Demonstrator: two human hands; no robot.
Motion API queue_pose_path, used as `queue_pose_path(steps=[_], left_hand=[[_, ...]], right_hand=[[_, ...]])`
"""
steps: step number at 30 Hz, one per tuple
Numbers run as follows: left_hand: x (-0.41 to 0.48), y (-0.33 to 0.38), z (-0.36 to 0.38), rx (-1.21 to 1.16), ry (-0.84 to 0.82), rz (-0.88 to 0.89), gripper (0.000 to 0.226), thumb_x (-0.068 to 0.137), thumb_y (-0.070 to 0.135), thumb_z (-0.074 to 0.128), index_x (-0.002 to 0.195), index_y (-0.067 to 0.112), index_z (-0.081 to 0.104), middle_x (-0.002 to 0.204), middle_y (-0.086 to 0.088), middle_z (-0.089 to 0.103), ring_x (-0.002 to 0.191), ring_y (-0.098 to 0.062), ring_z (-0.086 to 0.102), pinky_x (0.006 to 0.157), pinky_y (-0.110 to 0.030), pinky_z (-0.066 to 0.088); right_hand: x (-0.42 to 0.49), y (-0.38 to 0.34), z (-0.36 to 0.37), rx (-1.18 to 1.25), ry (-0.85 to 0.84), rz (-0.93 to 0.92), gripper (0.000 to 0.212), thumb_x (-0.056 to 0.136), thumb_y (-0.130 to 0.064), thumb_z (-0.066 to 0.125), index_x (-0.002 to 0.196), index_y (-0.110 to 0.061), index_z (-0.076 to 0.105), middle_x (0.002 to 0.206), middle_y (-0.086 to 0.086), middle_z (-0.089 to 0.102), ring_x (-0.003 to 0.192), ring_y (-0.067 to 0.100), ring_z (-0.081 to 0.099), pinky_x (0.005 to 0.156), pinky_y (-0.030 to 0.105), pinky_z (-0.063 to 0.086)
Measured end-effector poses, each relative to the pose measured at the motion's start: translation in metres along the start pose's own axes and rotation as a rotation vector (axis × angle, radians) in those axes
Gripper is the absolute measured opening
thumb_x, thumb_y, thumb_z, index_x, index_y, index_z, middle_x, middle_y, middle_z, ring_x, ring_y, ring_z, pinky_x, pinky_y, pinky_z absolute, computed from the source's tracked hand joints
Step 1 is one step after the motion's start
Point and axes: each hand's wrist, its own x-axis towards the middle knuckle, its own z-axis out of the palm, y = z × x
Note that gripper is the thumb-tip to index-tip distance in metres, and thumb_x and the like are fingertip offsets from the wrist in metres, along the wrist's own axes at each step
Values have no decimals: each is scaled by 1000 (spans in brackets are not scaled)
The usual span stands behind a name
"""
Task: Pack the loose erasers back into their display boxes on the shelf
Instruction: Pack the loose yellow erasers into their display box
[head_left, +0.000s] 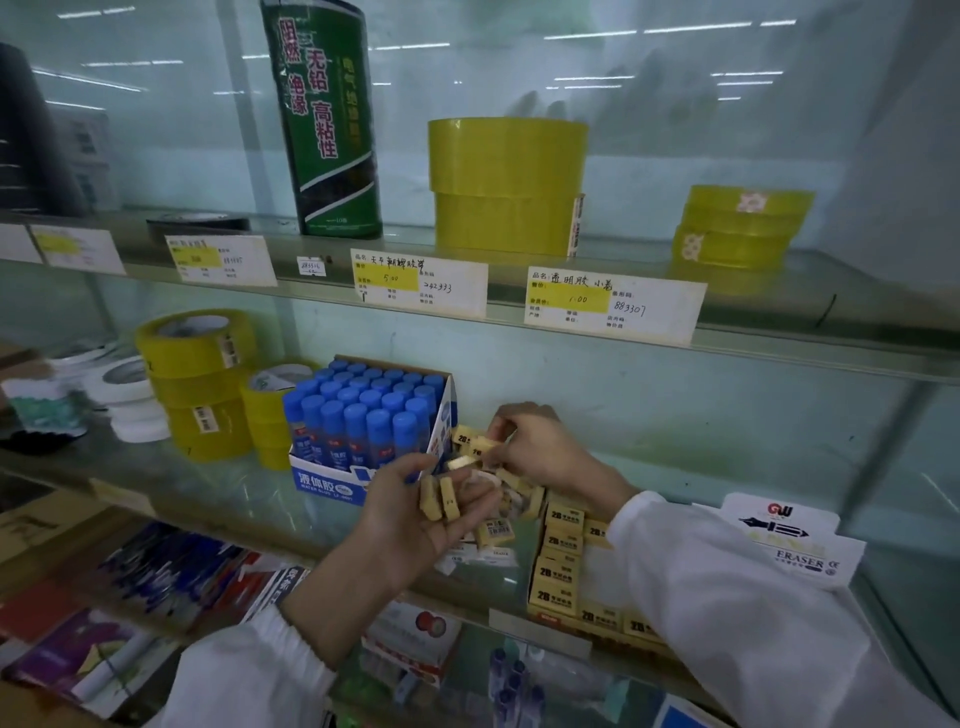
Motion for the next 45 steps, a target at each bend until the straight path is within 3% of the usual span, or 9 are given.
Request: queue_pose_path(steps=[3,7,11,15,22,28,37,40,45], left_hand=[[7,-3,4,41,-11,9,50,96,30,55,125,-11,55,109,-31,65,103,-43,67,80,-54,59],[15,-11,15,65,-69,78,49,93,43,63,116,0,68,101,-23,68,94,-33,68,82,-41,61],[28,-14,19,45,-121,68,20,95,22,60,105,7,67,75,-8,63,59,-15,59,44,-19,48],[33,-15,14,16,-36,-5,13,96,11,54,88,2,59,60,-7,56,43,-12,54,28,-15,31],[31,-7,15,-109,-50,-49,17,93,18,58,93,1,62,84,-12,60,58,-20,64,33,-17,46],[32,-5,12,-1,-76,-43,27,92,24,54,95,3,70,83,-13,65,61,-19,60,29,-17,39],[42,-18,22,384,-243,133,28,95,14,57,122,8,62,75,-7,58,52,-12,49,30,-15,25],[50,-32,31,463,-390,190,32,92,19,68,118,6,55,83,-7,57,53,-10,47,30,-15,27],[53,-57,36,653,-407,255,36,87,20,75,111,-2,60,77,-4,63,48,-11,43,33,-16,25]], right_hand=[[-7,-17,-28,188,60,38,17,75,-16,81,85,-12,68,81,1,71,70,17,68,65,26,57],[-19,-43,-62,323,-192,-74,22,74,-14,82,92,-7,72,88,9,75,76,16,69,70,28,56],[-19,-40,-57,71,-174,-64,24,75,-28,82,95,-19,74,98,-7,72,82,-2,61,70,15,43],[-17,-10,-47,-132,-97,63,11,80,-23,75,88,-15,73,93,0,74,87,15,68,81,32,55],[-20,10,-8,-384,-135,68,14,71,-26,75,67,-13,74,64,2,68,63,19,64,59,31,53],[-21,16,-1,-372,-87,31,20,75,-29,68,66,-11,69,66,5,67,65,22,63,64,38,57],[-68,-7,-73,454,177,268,15,84,-14,68,85,1,63,81,14,75,72,24,75,66,40,62],[-103,-9,-80,727,105,290,10,90,-6,60,86,3,58,79,26,71,65,33,70,54,36,57],[-137,10,-78,764,-70,364,15,93,-12,60,99,2,64,70,15,63,54,24,59,43,25,48]])
